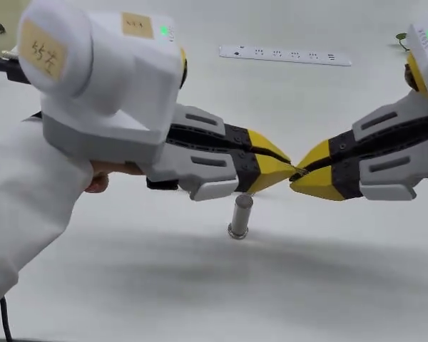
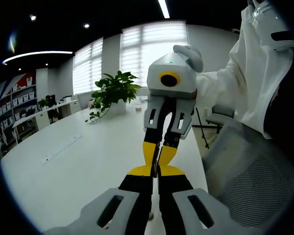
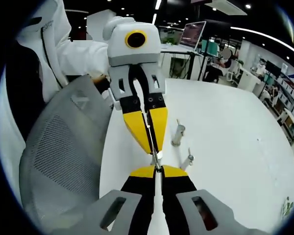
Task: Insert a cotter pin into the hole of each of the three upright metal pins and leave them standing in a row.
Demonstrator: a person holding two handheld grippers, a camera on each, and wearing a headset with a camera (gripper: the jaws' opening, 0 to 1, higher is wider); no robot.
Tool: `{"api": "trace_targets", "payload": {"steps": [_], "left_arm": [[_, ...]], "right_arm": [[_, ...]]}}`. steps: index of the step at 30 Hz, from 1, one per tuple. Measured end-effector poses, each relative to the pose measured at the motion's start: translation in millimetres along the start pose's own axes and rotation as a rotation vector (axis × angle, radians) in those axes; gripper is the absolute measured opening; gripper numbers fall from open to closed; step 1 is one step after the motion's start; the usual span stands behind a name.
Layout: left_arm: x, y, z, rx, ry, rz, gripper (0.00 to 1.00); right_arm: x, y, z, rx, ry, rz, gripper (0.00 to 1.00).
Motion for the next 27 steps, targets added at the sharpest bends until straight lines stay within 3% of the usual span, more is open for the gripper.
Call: {"api": "trace_targets", "payload": {"steps": [9,10,11,13,20,21,27], "left_arm": [[0.8,-6.4,-3.9,-0.037,-0.036,0.05,0.0],[1.0,-7.1,-3.7,-0.047,-0.037,0.055,0.0],[-1.0,-9.8,-3.8,-0.094,-0.037,0.069,0.0],[-3.0,-9.7,-6.1,-0.108,-0.033,0.073,0.0],[-12.1,-3.7,-29.6,-0.143,-0.062,0.104,0.0],[-7.9,-7.9,-22.3,-0.132,-0.075,0.093,0.0],[-6.7,-10.4,-23.0,-0.144,-0.088,0.101,0.0]], "right_arm": [[1.1,-5.2,7.3,0.055,0.049,0.044,0.0],[1.1,-5.2,8.1,0.064,0.05,0.05,0.0],[0.9,-5.4,9.3,0.072,0.055,0.055,0.0],[0.6,-5.9,11.5,0.087,0.061,0.068,0.0],[-0.4,-6.4,17.3,0.115,0.081,0.088,0.0],[-0.6,-6.4,17.7,0.116,0.082,0.088,0.0],[-1.5,-6.1,20.2,0.13,0.091,0.095,0.0]]}}
Point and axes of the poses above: the centre of the closed fingertips' face, and the gripper's own axes: x roughly backward along the fingers, z roughly to its left, y roughly out of its top, the point moved 2 cm from there along x, roughly backward along the fingers, and after that the axes turned 14 degrees about z, right-handed, at the moved point
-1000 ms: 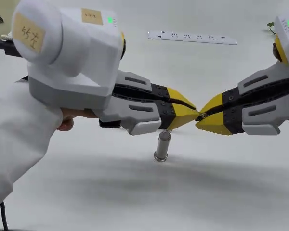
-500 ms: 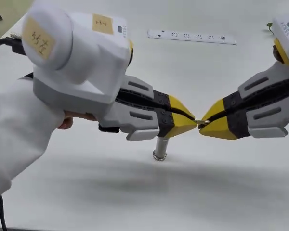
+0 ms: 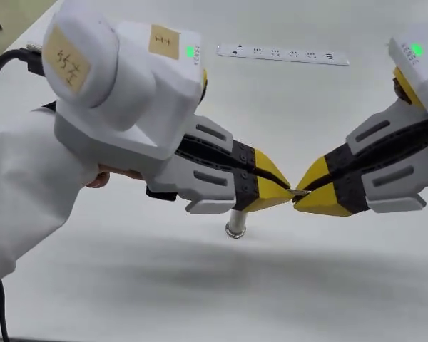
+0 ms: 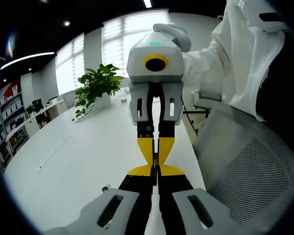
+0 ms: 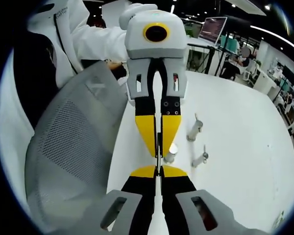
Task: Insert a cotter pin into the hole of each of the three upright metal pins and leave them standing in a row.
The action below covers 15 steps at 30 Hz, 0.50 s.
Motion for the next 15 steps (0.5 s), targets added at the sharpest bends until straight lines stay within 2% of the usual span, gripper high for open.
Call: {"api": "trace_targets", "payload": {"steps": [4,7,9,13,15], "left_arm": [[1.0,-0.9,-0.8,0.009,-0.004,-0.001,0.0],[0.8,-0.7,-1.9,0.033,-0.007,-0.009,0.0],[-0.4,-1.8,1.3,0.057,-0.017,-0.01,0.0],[-6.0,-3.2,-0.9,0.058,-0.012,0.017,0.0],[-8.6,-3.2,-3.0,0.074,-0.007,0.017,0.02]], "right_arm": [[0.1,-0.7,-0.6,-0.011,0.005,-0.003,0.0],[0.3,-2.2,-3.2,-0.021,-0.003,-0.01,0.0],[0.1,-3.0,-4.2,-0.031,0.0,-0.013,0.0],[-1.7,-4.8,-4.7,-0.033,-0.001,-0.005,0.0],[-2.3,-5.9,-5.3,-0.036,-0.004,0.0,0.0]]}}
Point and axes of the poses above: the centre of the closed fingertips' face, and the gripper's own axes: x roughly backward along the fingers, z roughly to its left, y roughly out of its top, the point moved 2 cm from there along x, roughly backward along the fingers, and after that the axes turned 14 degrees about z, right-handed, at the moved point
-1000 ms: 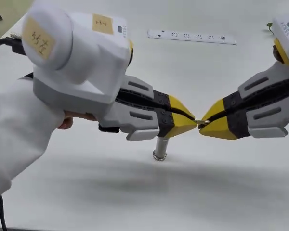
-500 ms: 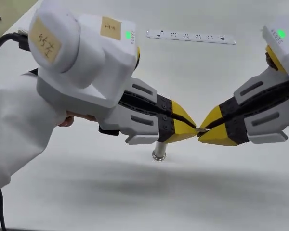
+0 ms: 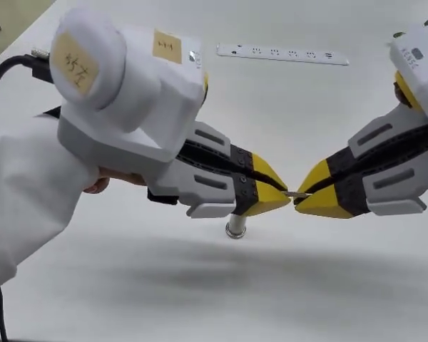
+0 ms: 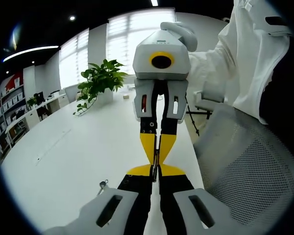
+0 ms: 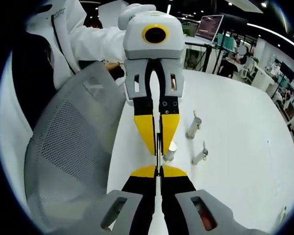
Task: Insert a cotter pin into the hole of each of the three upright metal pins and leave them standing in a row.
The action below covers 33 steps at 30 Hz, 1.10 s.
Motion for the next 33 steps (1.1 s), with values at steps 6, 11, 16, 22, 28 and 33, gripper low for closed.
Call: {"api": "trace_targets", "payload": {"steps": [6,11,16,22,28,33], "left_arm": [[0.2,-16.7,9.8,0.051,0.041,0.02,0.17],[2.7,-34.7,23.0,0.077,0.088,0.05,0.19],[5.0,-46.9,37.3,0.114,0.12,0.05,0.2],[-0.3,-60.6,44.2,0.131,0.115,0.083,0.2],[-5.4,-65.5,45.0,0.108,0.1,0.11,0.2],[-10.1,-66.2,43.8,0.088,0.09,0.125,0.18]], "right_arm": [[-4.8,-9.0,-5.0,-0.044,-0.003,0.024,0.0],[-10.2,-15.0,-7.2,-0.076,-0.006,0.035,0.0],[-19.0,-17.7,-5.4,-0.089,-0.016,0.075,0.0],[-33.3,-24.6,-10.3,-0.098,-0.004,0.086,0.0],[-42.8,-32.2,-16.0,-0.136,-0.011,0.098,0.0],[-46.7,-33.0,-14.7,-0.14,0.002,0.099,0.0]]}}
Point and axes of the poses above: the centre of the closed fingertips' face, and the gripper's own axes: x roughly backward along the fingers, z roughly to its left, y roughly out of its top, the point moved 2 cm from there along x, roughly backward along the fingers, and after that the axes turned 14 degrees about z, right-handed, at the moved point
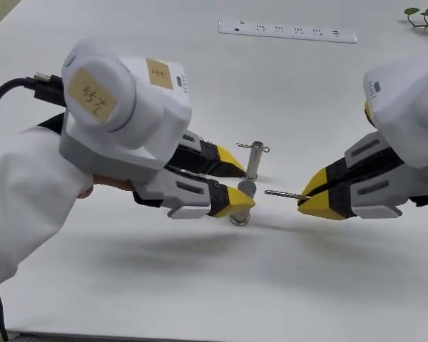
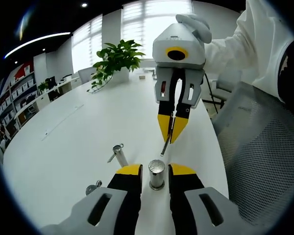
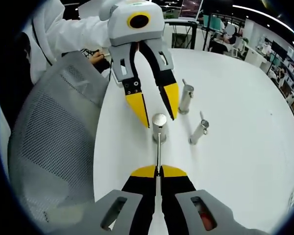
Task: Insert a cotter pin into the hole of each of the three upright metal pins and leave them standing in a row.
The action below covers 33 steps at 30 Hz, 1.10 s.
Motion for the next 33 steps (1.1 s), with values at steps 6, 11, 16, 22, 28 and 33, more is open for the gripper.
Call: {"api": "trace_targets", "payload": {"steps": [6,11,16,22,28,33], "left_arm": [[-3.3,-1.5,0.0,0.003,-0.004,0.01,0.13],[-3.2,-0.9,-1.8,0.007,-0.018,0.018,0.1],[-3.1,-0.6,-2.0,0.012,-0.02,0.019,0.1],[-3.2,-0.4,-2.5,0.013,-0.018,0.021,0.1],[-3.2,-0.2,-2.9,0.009,-0.016,0.023,0.1],[-3.3,-0.1,-3.0,0.004,-0.017,0.029,0.1]], "right_arm": [[-2.3,1.9,0.7,-0.002,0.009,0.0,0.0],[-3.1,4.5,0.8,0.001,0.012,0.001,0.0],[-3.1,7.8,-0.9,0.002,0.005,-0.003,0.0],[-5.8,12.7,-0.2,0.006,0.006,-0.006,0.0],[-6.5,17.5,-2.1,0.01,0.005,-0.004,0.0],[-8.1,22.6,-2.6,0.032,0.007,0.001,0.0]]}}
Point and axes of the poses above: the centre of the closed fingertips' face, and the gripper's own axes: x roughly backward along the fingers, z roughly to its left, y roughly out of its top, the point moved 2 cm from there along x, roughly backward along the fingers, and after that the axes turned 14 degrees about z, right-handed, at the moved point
